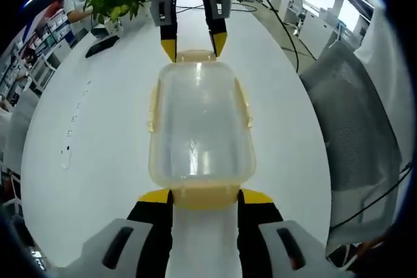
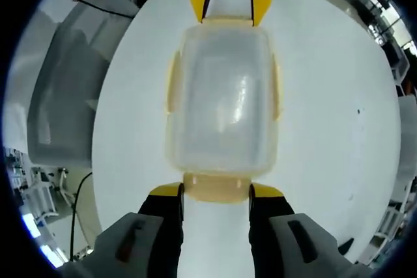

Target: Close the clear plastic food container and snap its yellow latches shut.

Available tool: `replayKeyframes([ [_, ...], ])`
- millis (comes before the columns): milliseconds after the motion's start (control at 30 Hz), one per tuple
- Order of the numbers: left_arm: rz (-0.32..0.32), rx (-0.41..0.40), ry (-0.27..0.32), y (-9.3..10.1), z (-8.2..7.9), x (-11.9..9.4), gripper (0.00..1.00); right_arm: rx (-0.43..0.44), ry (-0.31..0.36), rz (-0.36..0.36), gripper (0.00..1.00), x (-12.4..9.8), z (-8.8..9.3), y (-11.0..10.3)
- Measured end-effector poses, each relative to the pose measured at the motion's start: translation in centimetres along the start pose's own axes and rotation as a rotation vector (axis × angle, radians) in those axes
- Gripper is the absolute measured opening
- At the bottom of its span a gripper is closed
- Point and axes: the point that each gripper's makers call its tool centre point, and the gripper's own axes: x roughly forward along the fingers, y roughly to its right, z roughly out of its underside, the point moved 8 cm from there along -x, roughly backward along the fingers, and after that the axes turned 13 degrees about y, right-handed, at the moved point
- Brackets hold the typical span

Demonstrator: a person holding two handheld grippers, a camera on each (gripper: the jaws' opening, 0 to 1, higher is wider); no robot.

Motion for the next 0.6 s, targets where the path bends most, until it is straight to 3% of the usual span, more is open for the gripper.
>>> replayKeyframes([
  [600,0.006,-0.013,0.01,0.52,-0.35,0.22,0.33,0.013,-0.001,-0.003,0.36,-0.04,0.39,0.22],
])
